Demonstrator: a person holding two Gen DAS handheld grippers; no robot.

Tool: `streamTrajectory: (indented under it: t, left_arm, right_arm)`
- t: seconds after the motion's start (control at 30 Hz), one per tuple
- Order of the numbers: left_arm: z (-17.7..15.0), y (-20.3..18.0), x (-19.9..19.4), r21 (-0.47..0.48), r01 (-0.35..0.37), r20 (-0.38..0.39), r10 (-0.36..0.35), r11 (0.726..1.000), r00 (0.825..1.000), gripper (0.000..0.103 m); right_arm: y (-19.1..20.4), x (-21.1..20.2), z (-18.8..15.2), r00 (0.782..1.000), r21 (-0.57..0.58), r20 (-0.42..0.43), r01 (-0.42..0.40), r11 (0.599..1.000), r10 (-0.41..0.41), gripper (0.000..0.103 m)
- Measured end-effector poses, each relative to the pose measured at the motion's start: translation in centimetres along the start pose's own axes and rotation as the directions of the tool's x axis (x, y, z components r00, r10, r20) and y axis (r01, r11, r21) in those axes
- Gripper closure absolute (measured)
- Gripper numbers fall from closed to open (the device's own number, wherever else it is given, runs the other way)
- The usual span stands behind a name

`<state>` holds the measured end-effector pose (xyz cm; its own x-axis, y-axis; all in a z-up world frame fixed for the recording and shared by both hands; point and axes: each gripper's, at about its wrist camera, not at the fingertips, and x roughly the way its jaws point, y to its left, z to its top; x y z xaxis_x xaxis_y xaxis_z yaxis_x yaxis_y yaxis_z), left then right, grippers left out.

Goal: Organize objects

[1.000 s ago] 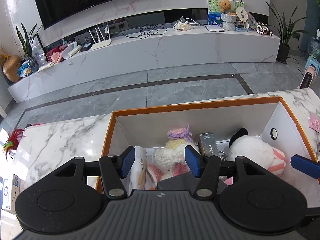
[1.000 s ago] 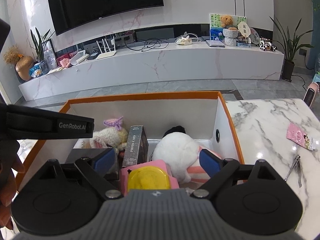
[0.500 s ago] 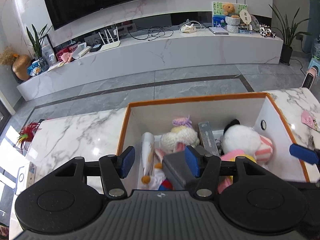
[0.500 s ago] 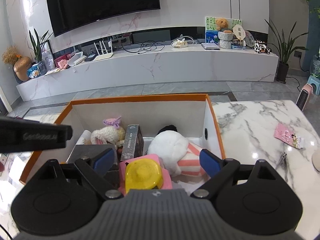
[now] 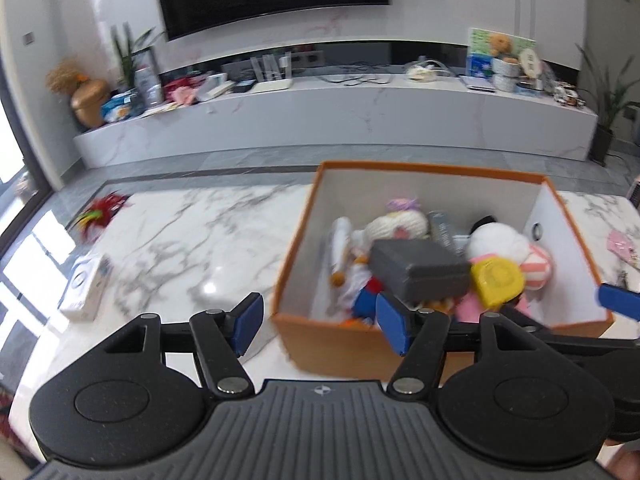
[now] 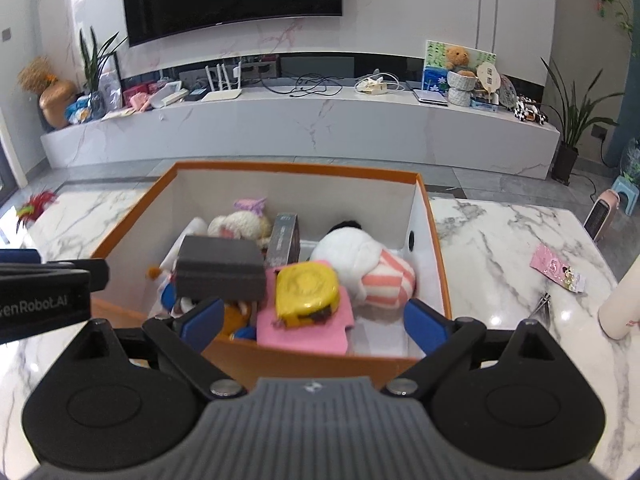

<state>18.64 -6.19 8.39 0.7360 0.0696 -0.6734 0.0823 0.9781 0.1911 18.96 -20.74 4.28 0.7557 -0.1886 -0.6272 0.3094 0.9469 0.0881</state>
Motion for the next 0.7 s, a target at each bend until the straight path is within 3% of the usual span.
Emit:
streamTrajectory:
  t: [0.1, 0.27, 0.7]
  left_arm:
    - [-1.0, 0.6, -0.4, -0.013, -0.037, -0.005, 0.036, 0.999, 0.999, 0.026]
    - [-1.7, 1.7, -1.0, -0.041, 0.012, 0.001, -0.012, 0.999, 1.000, 0.026]
    - [-2.6, 0.4, 0.3, -0.009, 0.038, -0.032, -0.038, 0.999, 0.999, 0.025]
  right_arm:
    - [0.1, -0.7, -0.6, 1.000, -0.028, 0.005, 0.012, 1.000, -0.012, 0.006]
    - [0.1, -1.4, -1.2, 1.000, -0.059, 0.004, 0.023, 0.998, -0.023, 0.006]
    - [-0.5, -1.1, -1.5, 0.999, -0.081, -0.013, 0.045, 0.996, -0.047, 0.006]
